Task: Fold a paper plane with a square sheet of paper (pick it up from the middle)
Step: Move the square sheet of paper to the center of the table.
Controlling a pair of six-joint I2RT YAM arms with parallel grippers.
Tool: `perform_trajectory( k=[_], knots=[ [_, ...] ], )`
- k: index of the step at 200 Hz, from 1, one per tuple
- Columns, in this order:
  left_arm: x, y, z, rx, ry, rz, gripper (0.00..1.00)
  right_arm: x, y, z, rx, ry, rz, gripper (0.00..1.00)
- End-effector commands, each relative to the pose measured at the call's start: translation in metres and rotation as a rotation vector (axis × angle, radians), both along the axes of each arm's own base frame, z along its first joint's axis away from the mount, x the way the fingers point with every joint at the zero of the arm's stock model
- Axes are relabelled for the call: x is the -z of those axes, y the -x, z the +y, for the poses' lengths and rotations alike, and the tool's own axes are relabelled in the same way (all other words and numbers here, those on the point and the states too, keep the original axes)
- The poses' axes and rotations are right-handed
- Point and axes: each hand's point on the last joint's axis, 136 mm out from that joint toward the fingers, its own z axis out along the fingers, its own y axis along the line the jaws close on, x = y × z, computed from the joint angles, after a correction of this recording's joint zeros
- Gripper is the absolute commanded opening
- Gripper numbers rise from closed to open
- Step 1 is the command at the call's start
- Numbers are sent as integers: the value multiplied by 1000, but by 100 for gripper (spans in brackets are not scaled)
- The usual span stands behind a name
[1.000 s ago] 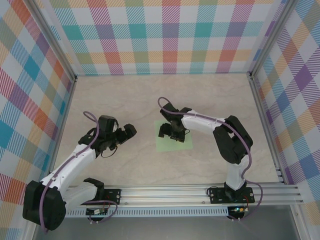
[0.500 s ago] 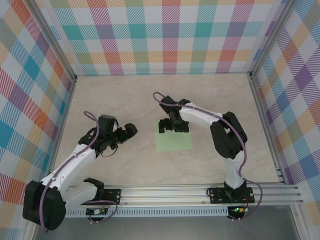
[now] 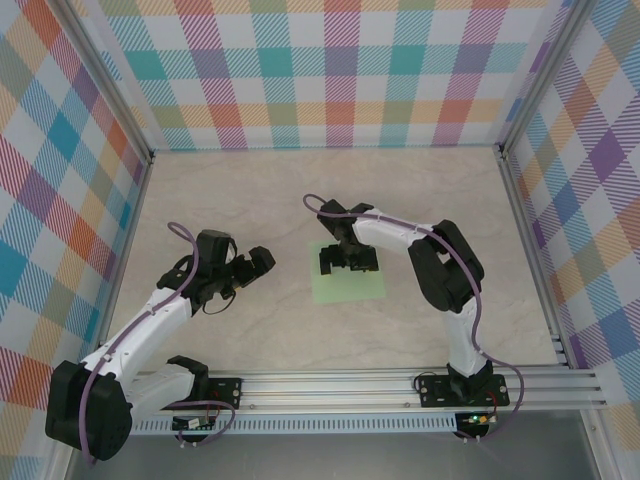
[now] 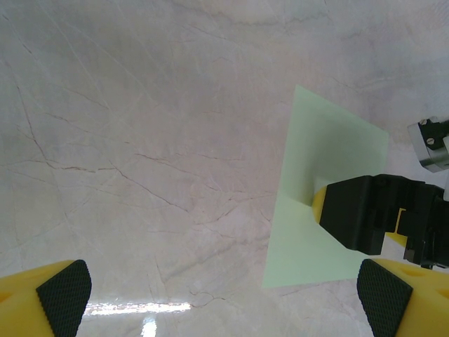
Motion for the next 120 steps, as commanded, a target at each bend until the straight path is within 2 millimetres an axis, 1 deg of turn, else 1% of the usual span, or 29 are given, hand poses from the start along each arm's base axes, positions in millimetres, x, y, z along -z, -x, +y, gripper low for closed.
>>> perform_trajectory(
  k=[1, 29, 120],
  knots=[
    [-1, 2, -4, 26, 2, -2, 100, 40, 30, -15, 20, 63, 134, 97],
    [-1, 1, -4, 26, -1, 2, 100, 45, 31, -19, 22, 82, 140, 97],
    [-3, 2, -3, 29, -11, 0, 100, 52, 31, -20, 35, 99, 152, 95]
  ],
)
